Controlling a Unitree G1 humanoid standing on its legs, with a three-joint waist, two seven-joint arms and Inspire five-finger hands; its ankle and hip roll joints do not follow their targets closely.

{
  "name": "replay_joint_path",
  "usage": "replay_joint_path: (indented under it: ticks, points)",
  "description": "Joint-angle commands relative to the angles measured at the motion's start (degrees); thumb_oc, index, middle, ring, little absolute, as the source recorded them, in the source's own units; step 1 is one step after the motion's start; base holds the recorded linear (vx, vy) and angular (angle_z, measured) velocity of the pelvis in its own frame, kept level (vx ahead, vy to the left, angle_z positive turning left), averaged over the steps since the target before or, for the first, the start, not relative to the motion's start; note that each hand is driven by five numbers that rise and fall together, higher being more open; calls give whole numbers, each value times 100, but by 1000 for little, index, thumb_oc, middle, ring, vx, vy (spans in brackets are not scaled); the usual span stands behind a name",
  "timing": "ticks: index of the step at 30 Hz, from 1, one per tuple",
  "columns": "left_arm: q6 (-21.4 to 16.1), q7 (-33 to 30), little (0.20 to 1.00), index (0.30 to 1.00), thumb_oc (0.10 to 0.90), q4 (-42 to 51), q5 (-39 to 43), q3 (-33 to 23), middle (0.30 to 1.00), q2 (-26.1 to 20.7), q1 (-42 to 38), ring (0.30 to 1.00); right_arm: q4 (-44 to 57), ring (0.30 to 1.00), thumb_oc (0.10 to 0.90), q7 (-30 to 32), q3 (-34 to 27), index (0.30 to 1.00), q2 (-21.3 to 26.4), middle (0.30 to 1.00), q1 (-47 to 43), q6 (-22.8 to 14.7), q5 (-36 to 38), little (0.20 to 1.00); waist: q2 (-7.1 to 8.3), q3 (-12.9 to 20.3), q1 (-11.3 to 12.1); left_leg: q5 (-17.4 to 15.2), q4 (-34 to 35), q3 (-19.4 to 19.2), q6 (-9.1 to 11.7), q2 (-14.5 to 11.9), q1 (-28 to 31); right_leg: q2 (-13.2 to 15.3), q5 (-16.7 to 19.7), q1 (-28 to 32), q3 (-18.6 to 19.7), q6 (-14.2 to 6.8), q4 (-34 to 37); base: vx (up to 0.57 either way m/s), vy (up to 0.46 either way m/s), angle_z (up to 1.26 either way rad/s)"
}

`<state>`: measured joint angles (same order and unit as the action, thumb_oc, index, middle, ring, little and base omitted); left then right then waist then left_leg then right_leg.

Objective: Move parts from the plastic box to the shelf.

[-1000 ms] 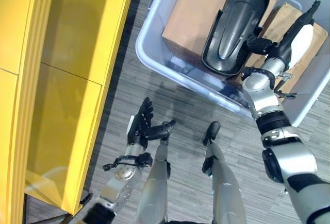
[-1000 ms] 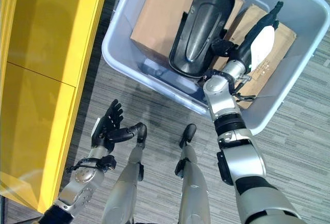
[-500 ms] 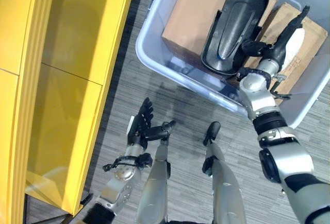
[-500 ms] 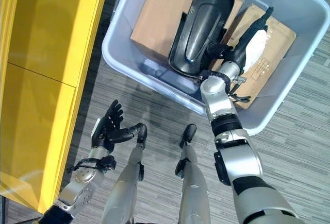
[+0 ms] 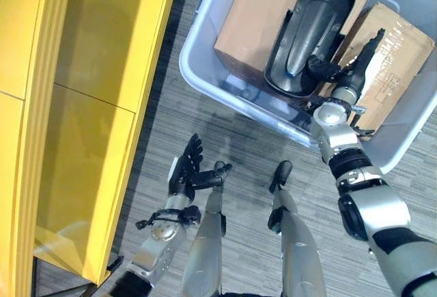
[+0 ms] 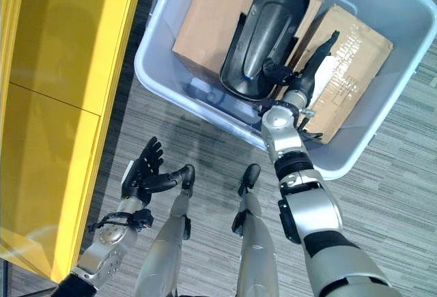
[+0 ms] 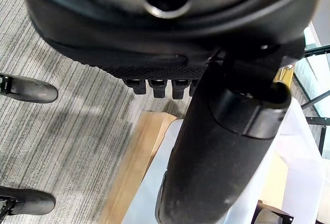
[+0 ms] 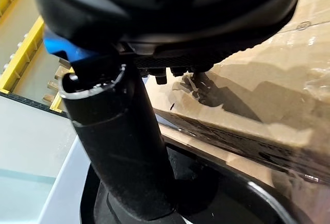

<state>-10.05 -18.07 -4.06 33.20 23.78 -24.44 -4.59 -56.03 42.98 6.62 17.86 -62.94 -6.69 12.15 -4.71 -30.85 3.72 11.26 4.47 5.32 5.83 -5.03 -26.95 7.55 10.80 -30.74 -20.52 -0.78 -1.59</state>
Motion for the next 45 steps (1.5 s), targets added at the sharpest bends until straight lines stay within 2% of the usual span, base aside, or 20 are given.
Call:
replay_joint_path:
  ticks: [1, 5, 6, 7, 9, 15, 27, 35, 38, 42, 44, 45]
  points:
    - [-343, 73, 1000, 1000, 900, 612, -108, 11, 1000, -142, 328, 1000, -348, 1000, 900, -119, 183, 1000, 180, 1000, -539, -217, 352, 1000, 39, 106, 150, -660, 53, -252, -57, -247, 526, 465, -426, 99, 105, -788, -401, 0, 0, 0]
    - [-359, 136, 1000, 1000, 900, 592, -96, 68, 1000, -135, 293, 1000, -1042, 1000, 900, -470, 214, 1000, 432, 1000, -730, -112, 664, 1000, -42, 106, 230, -655, 53, -246, -65, -237, 493, 481, -430, 69, 81, -803, -424, 0, 0, 0]
    - [-348, 168, 1000, 1000, 900, 587, -97, 84, 1000, -134, 289, 1000, -1197, 407, 476, -610, 283, 407, 509, 407, -744, -53, 677, 407, -65, 106, 257, -678, 53, -252, -58, -245, 521, 479, -459, 91, 77, -814, -436, 0, 0, 0]
    - [-348, 168, 1000, 1000, 900, 587, -97, 82, 1000, -132, 276, 1000, -1205, 300, 400, -616, 284, 300, 517, 300, -762, -56, 680, 300, -62, 106, 250, -650, 53, -245, -62, -233, 489, 488, -430, 68, 73, -807, -422, 0, 0, 0]
    - [-346, 229, 1000, 1000, 900, 571, -94, 109, 1000, -130, 240, 1000, -1480, 300, 400, -830, 303, 300, 639, 300, -769, 11, 789, 300, -106, 106, 293, -675, 53, -246, -63, -233, 525, 477, -460, 102, 56, -819, -433, 0, 0, 0]
    - [-328, 269, 1000, 1000, 900, 567, -98, 105, 1000, -104, 212, 1000, -1546, 300, 400, -869, 336, 300, 687, 300, -647, 19, 712, 300, -128, 106, 306, -674, 53, -246, -60, -236, 578, 473, -460, 150, 55, -821, -420, 0, 0, 0]
    - [-302, 249, 1000, 1000, 900, 555, -141, 44, 1000, -96, 179, 1000, -1410, 300, 400, -807, 341, 300, 632, 300, -267, 28, 477, 300, -25, 106, 223, -653, 50, -246, -91, -204, 695, 493, -410, 323, 59, -817, -379, -5, 1, -2]
    - [-266, 292, 1000, 1000, 900, 560, -126, -57, 1000, -100, 254, 1000, -1318, 300, 400, -816, 69, 300, 719, 300, 122, -58, 714, 300, 50, 106, 181, -676, 32, -237, -106, -190, 845, 497, -399, 537, 54, -826, -331, 0, 0, 0]
    - [-260, 306, 1000, 1000, 900, 550, -106, -174, 1000, -118, 333, 1000, -823, 300, 400, -808, -6, 300, 782, 300, 344, -229, 887, 300, 124, 106, 132, -691, 17, -257, -105, -192, 957, 486, -380, 678, 62, -830, -288, 0, 0, 0]
    - [-220, 341, 1000, 1000, 900, 554, -84, -375, 1000, -180, 526, 1000, 561, 300, 400, -779, 23, 300, 711, 300, 842, -478, 919, 300, 301, 106, 1, -734, -28, -316, -105, -216, 1140, 447, -358, 865, 122, -814, -244, -13, 10, -2]
    - [-147, 409, 1000, 1000, 900, 611, 25, -584, 1000, -283, 754, 1000, 2236, 300, 400, -930, 4, 300, 573, 300, 1486, -703, 1065, 300, 502, 215, -165, -814, -72, -377, -127, -221, 1365, 421, -334, 1135, 165, -807, -162, 5, 29, -11]
    - [-123, 440, 1000, 1000, 900, 644, 52, -625, 1000, -334, 829, 1000, 2561, 300, 400, -1012, -20, 300, 543, 300, 1688, -730, 1119, 300, 554, 276, -191, -842, -83, -401, -134, -220, 1435, 419, -327, 1218, 173, -811, -129, 50, 48, -31]
